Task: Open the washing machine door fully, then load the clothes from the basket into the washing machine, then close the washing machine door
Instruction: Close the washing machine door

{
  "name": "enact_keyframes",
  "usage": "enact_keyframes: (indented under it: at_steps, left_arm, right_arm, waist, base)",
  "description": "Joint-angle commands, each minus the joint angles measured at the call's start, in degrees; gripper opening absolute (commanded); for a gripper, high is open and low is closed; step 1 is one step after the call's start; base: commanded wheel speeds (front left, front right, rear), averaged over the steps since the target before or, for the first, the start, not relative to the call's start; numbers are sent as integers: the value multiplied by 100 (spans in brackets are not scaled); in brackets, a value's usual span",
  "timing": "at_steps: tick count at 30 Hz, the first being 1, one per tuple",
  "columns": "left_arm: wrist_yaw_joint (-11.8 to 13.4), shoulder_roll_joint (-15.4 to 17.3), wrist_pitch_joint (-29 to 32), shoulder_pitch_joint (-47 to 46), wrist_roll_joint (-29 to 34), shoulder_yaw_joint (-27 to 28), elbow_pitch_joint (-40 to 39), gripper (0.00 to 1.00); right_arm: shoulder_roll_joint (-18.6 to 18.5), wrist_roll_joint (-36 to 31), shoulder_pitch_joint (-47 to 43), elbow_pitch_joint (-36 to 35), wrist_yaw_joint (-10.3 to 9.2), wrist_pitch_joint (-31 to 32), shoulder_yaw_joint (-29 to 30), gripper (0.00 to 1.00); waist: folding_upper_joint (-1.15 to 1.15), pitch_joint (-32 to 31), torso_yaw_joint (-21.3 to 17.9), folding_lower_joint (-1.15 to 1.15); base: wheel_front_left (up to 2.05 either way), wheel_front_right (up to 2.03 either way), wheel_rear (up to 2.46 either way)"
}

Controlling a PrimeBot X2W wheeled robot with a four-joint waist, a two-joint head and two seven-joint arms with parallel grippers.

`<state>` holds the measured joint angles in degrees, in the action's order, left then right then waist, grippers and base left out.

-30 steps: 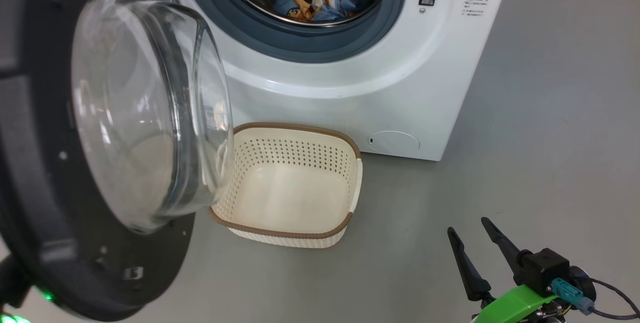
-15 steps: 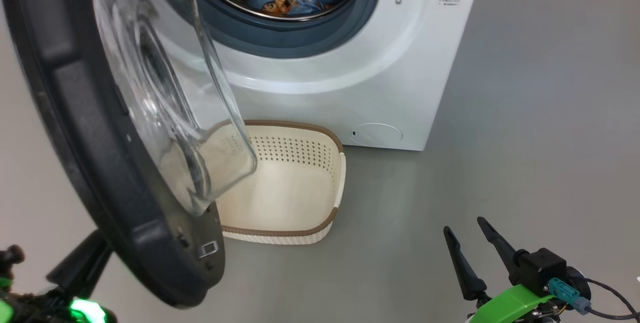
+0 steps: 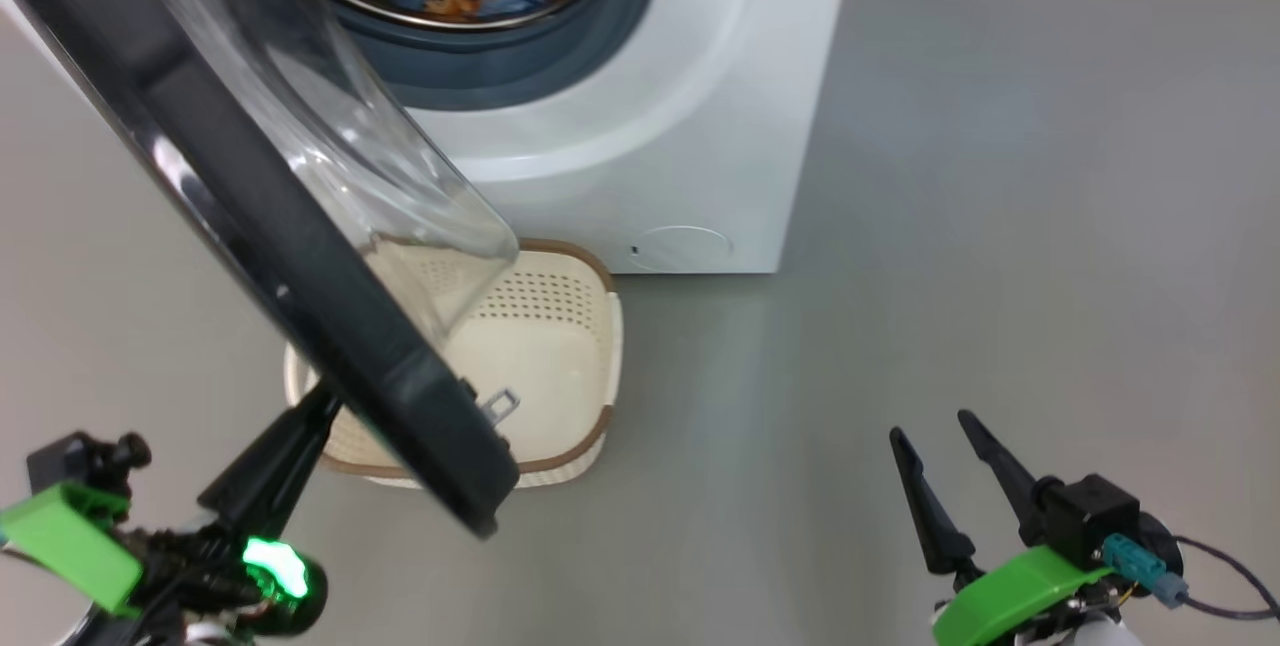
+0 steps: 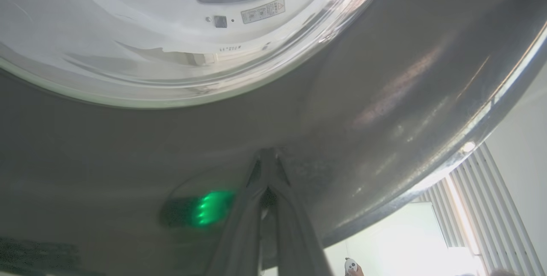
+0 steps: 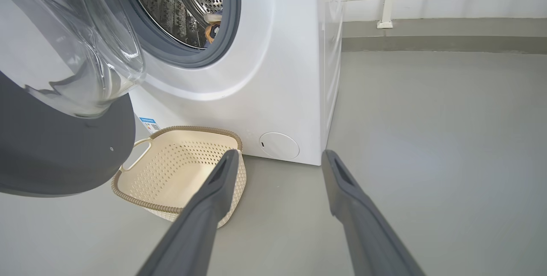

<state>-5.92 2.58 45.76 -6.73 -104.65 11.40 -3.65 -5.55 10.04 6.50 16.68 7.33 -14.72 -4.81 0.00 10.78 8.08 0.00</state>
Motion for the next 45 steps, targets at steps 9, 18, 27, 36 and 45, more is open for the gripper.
enact_keyframes:
  at_steps: [9, 18, 27, 36, 45]
  left_arm:
    - [-152, 32, -742, -823, 103, -255, 141, 0]
    - [-156, 31, -1468, -1370, 353, -465, 237, 0]
    - [-156, 31, -2081, -1870, 682, -446, 499, 0]
    - [-157, 30, -2403, -1736, 766, -432, 549, 0]
    - [-157, 30, -2990, -1114, 699, -227, 329, 0]
  right_arm:
    - [27, 63, 337, -150, 16, -28, -45, 100]
    - [90, 107, 445, -158, 16, -28, -100, 100]
    - [135, 167, 579, -129, 16, -28, -128, 100]
    - [176, 171, 596, -110, 16, -28, -41, 100]
    - [209, 180, 558, -28, 16, -28, -66, 100]
  waist:
    - [0, 331, -759, 0]
    - [0, 553, -1248, 0]
    - [0, 706, -1604, 0]
    - [0, 570, -1580, 0]
    - [0, 257, -1466, 0]
  base:
    - [0, 0, 0]
    - [0, 0, 0]
    - [0, 0, 0]
    - [0, 0, 0]
    - [0, 0, 0]
